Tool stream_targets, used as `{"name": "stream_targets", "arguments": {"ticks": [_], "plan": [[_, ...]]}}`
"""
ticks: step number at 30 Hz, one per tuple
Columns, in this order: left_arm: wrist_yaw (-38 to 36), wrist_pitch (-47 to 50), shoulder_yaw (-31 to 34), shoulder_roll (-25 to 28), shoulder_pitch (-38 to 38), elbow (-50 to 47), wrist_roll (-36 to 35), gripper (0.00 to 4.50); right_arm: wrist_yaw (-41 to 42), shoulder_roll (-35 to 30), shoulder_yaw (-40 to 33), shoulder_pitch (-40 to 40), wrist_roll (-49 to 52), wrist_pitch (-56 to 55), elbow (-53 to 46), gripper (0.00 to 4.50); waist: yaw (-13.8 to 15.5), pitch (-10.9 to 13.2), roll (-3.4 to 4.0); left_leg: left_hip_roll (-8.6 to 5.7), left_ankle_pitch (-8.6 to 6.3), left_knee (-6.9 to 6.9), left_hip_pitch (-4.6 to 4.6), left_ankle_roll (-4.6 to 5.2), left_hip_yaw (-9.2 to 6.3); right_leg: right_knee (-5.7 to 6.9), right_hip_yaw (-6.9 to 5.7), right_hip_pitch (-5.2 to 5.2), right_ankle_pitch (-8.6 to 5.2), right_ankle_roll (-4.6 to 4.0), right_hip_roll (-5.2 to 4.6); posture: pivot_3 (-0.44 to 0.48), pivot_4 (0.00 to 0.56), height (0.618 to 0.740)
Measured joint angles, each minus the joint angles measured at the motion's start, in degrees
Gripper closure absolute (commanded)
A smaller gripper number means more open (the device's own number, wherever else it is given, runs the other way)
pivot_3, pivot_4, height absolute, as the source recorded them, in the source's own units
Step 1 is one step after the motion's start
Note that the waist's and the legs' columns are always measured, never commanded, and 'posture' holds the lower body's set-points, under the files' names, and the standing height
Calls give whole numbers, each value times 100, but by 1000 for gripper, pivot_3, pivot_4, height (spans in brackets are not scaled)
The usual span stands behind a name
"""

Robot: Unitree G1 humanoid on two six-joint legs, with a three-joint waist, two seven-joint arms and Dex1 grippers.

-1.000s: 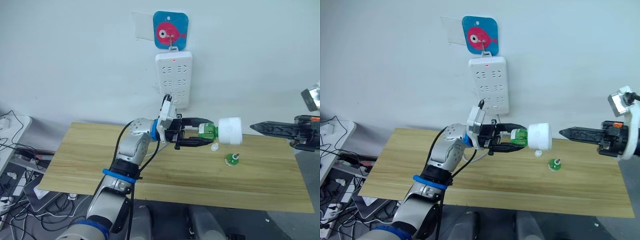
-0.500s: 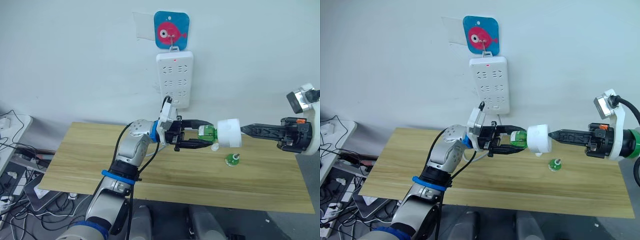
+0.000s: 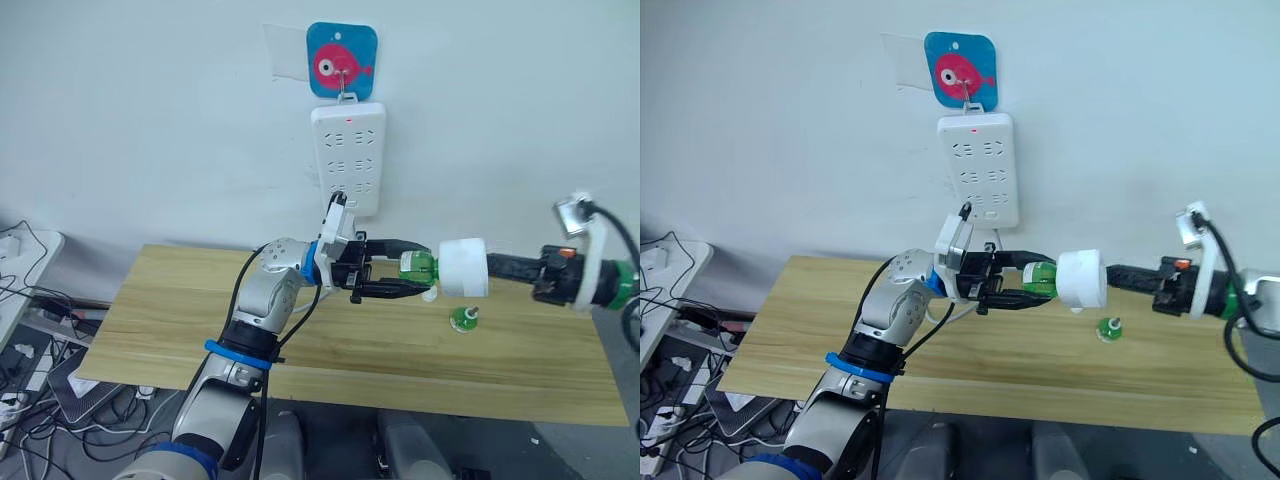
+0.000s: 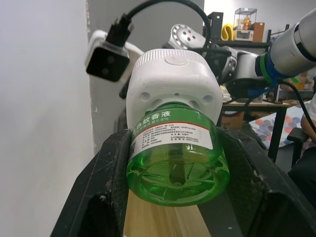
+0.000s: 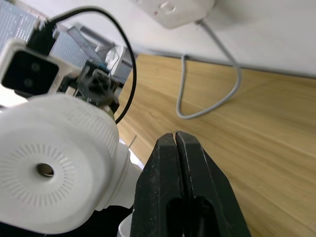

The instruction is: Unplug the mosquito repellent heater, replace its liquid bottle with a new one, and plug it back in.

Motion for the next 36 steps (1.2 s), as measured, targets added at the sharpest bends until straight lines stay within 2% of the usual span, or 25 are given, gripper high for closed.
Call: {"name": "stream_targets", "arguments": {"ticks": [8,14,17,23,28,31,36], "plan": [[245,-74,107,5,-73,80,37,2238,-241,-4,-126,974,981,-155,-1006,4466,36,0,0,-1,0,1,-1,0,-3,0,-4,0,0,0,0,-51,189,740],[275,-236,105,15,-77,238,144,2238,209,-115,-322,966,1163,-516,-1439,4466,4,0,0,1,0,0,3,0,-2,1,-2,1,0,1,2,-69,190,740],[230,-264,97,16,-77,268,157,2238,360,-235,-320,729,1163,-603,-1461,4466,-2,0,0,1,0,-1,2,0,-1,-1,-1,1,0,1,2,-77,189,740],[202,-456,-5,-22,-106,440,288,2238,191,-201,-249,-270,1166,-728,-1156,4466,-8,1,-1,1,0,-1,1,0,-1,-1,-1,0,0,0,3,-93,192,740],[84,-457,-62,10,-124,492,325,2238,-826,-2,183,-952,1173,-818,-845,4466,-18,1,-1,1,0,-1,-1,0,-1,0,-1,-2,0,0,2,-96,193,740],[-21,-363,-122,15,-97,456,288,2238,-1338,-144,468,-1045,1127,-804,-667,4466,-17,1,0,1,0,-2,-3,0,-1,-2,-1,-3,0,0,1,-96,193,740],[-154,-62,-126,56,-14,228,102,2238,-1321,-164,618,-958,439,-657,-583,4466,-14,1,-1,2,0,-3,-5,0,-2,-2,-3,-7,0,0,1,-87,199,740]]}}
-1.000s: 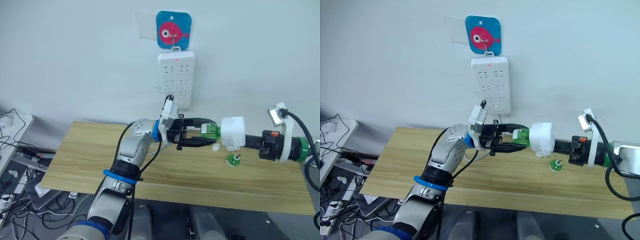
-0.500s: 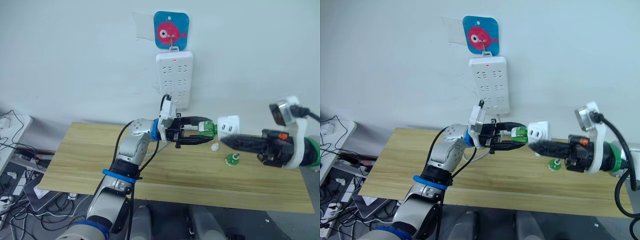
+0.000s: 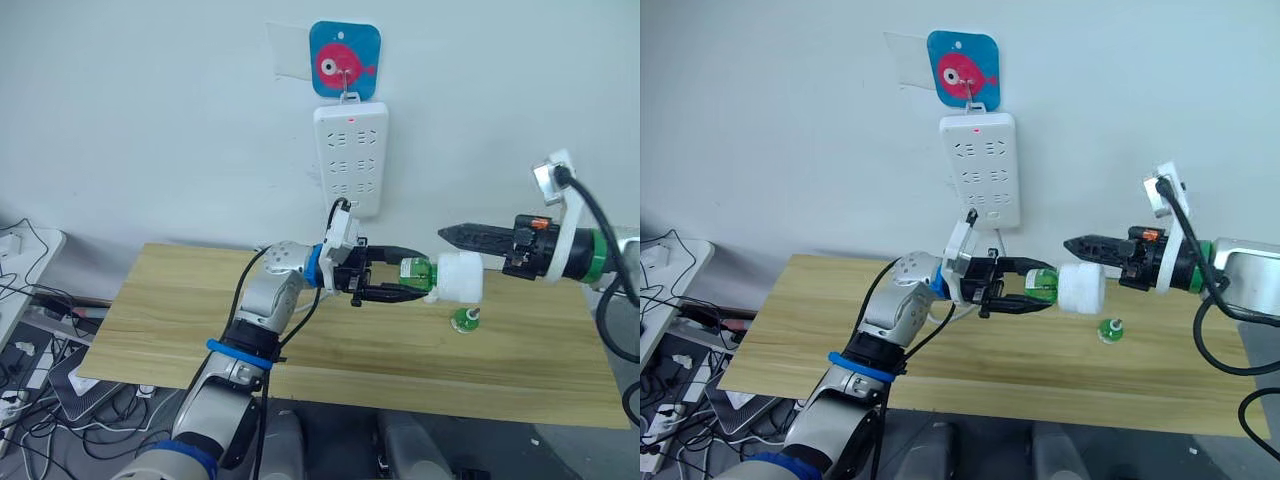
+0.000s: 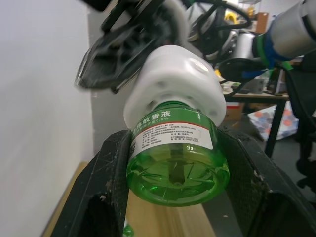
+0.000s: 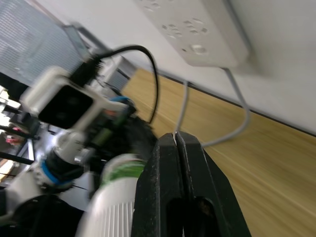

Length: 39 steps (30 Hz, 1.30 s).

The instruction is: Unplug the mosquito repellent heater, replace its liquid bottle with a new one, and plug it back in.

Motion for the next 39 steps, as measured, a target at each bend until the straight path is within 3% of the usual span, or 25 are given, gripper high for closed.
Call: {"name": "stream_targets", "arguments": {"ticks": [10,21,25,31,39], "plan": [[368,465,159,10,-20,-208,-239,2238,644,104,-145,920,-659,359,180,4466,13,0,0,1,0,0,1,0,1,1,2,0,0,0,1,-67,202,740],[567,253,190,9,-55,-134,-113,2238,469,-100,-501,1658,543,220,-704,4466,16,1,-2,-1,0,1,0,0,1,-1,2,1,0,1,1,-74,200,740],[602,135,189,-2,-131,45,-23,2238,855,-186,-683,1823,712,87,-1044,4466,9,1,-2,-1,0,1,2,0,2,0,2,1,-1,1,1,-82,199,740],[489,71,154,7,-130,59,15,2238,1420,-204,-627,1153,725,-234,-1177,4466,-10,1,-2,0,0,1,4,0,2,0,3,1,-1,2,2,-99,194,740],[323,133,39,-10,-127,57,4,2238,375,295,-177,-353,731,-282,-305,4466,-25,2,-4,0,0,-3,-3,0,0,-5,1,-1,0,1,2,-103,194,740]]}}
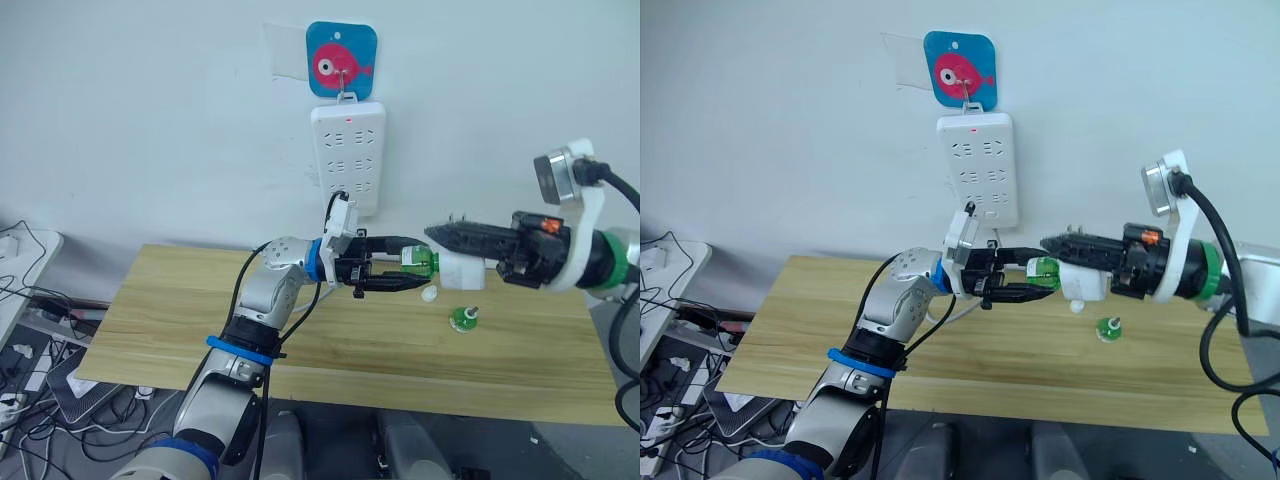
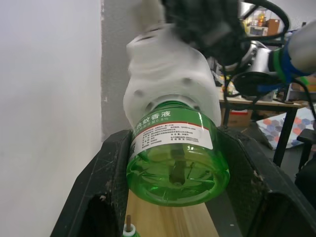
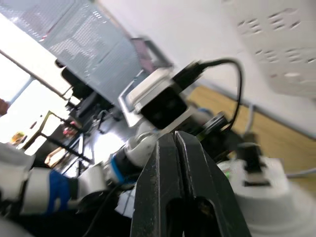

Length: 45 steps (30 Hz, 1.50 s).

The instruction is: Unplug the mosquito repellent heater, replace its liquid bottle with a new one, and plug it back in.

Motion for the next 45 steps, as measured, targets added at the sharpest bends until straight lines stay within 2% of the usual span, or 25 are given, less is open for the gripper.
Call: {"name": "stream_targets", "arguments": {"ticks": [8,13,20,24,27,32,38,41,45], "plan": [[-136,350,-23,45,126,-257,-182,2238,-960,75,395,-162,-2,117,497,4466,7,0,0,0,0,1,-5,0,-1,-2,-1,-2,0,-1,-2,-90,199,740],[-144,483,-21,66,153,-422,-277,2238,-1121,66,393,27,-64,135,703,4466,23,0,0,0,0,1,-4,0,0,-1,0,-2,0,-1,-2,-82,200,740],[72,678,117,36,149,-474,-331,2238,-890,54,288,1114,-458,339,596,4466,36,0,0,0,0,1,-6,0,-2,-2,-1,-3,0,-1,-2,-78,200,740],[185,695,184,3,126,-453,-348,2238,-863,5,104,1812,-233,349,57,4466,33,0,0,1,0,1,-4,0,-3,0,-2,-3,0,0,-1,-79,197,740],[229,581,189,-12,115,-410,-268,2238,-673,3,12,2027,-53,328,-369,4466,17,0,0,1,0,3,0,0,0,3,1,-2,0,1,0,-82,198,740],[262,372,177,7,109,-198,-118,2238,37,-192,-310,2033,-6,205,-742,4466,22,0,0,0,0,2,0,0,-1,-1,-1,0,-5,9,1,-90,197,740],[164,193,117,22,108,-16,21,2238,861,-603,-340,1811,-6,64,-963,4466,19,0,0,0,0,1,-1,0,0,-7,-1,0,-1,2,1,-106,194,740],[152,124,83,0,101,21,70,2238,900,-598,-232,1260,-1,-80,-933,4466,8,0,0,0,0,2,0,0,-1,-6,-1,0,-4,7,0,-110,193,740],[125,101,67,-47,93,27,75,2238,416,-302,110,566,1,-167,-667,4466,-3,0,0,1,0,1,-2,0,-1,-7,-1,0,-1,1,0,-110,193,740]]}}
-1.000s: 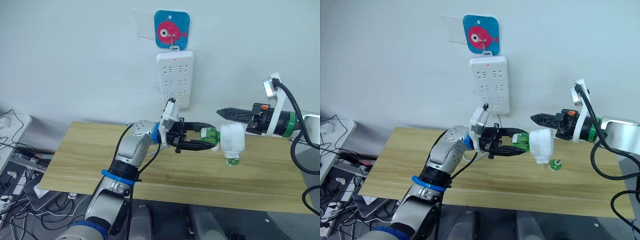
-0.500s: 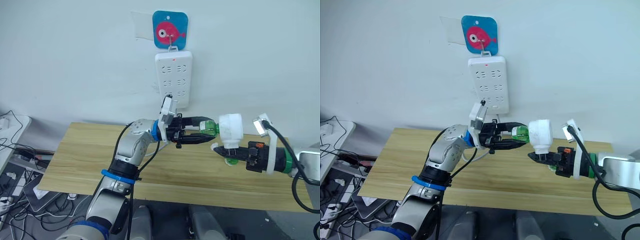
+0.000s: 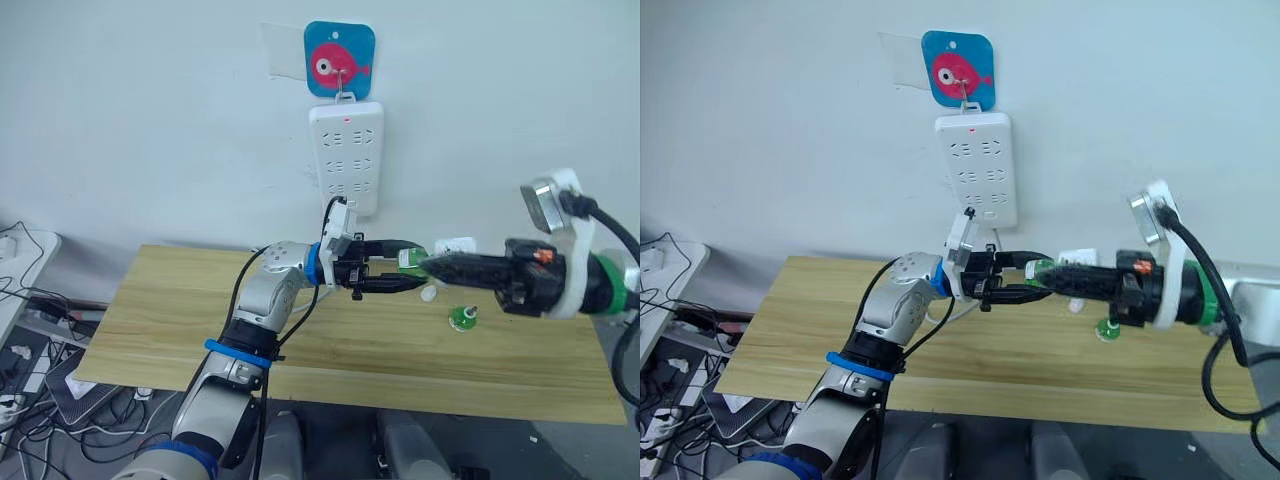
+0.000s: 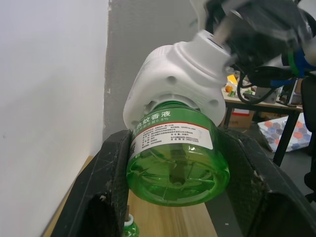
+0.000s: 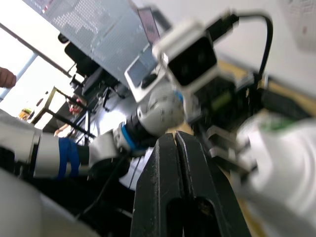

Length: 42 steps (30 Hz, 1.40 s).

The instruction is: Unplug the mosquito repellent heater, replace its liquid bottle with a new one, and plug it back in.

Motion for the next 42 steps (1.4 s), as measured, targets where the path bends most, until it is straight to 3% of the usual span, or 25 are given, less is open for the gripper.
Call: {"name": "stream_targets", "arguments": {"ticks": [12,19,24,29,35,38,42], "plan": [[-196,165,-74,66,32,-66,-78,2238,-959,379,211,-763,-1,243,875,4466,0,0,0,0,0,-1,-5,0,-1,-1,-1,-3,1,-2,-2,-106,200,740],[-190,244,-75,82,62,-72,-84,2238,-590,467,119,-1128,-1,756,1239,4466,9,0,1,0,0,-3,-6,1,-2,-4,-2,-4,1,-2,-1,-94,203,740],[-188,249,-72,127,120,-130,-85,2238,-315,-94,-224,-1254,-1,1063,1673,4466,29,1,3,0,-1,-3,-6,1,-2,-5,-2,-4,1,-2,-3,-97,202,740],[-187,260,-61,169,116,-167,-112,2238,81,-619,-772,-395,-64,1311,1747,3263,42,1,2,-2,-1,-4,-12,1,-1,-11,-2,-4,1,-2,-4,-94,202,740],[-335,262,-51,281,82,-192,-142,2238,1931,-856,-1970,1127,-2038,1445,906,1159,46,1,3,0,0,-4,-5,1,-2,-10,-5,-4,1,-1,-3,-95,198,740],[-477,243,-49,317,-12,-128,-143,2238,2800,-839,-2168,1613,-2892,1170,476,65,25,0,4,1,0,-3,4,0,3,-6,-1,-1,-5,9,-1,-93,196,740],[-622,232,-43,339,-112,-51,-146,2238,3672,-757,-2315,2028,-3689,671,-19,26,23,0,4,1,0,-4,6,0,2,-7,-1,3,-11,20,0,-82,195,740]]}}
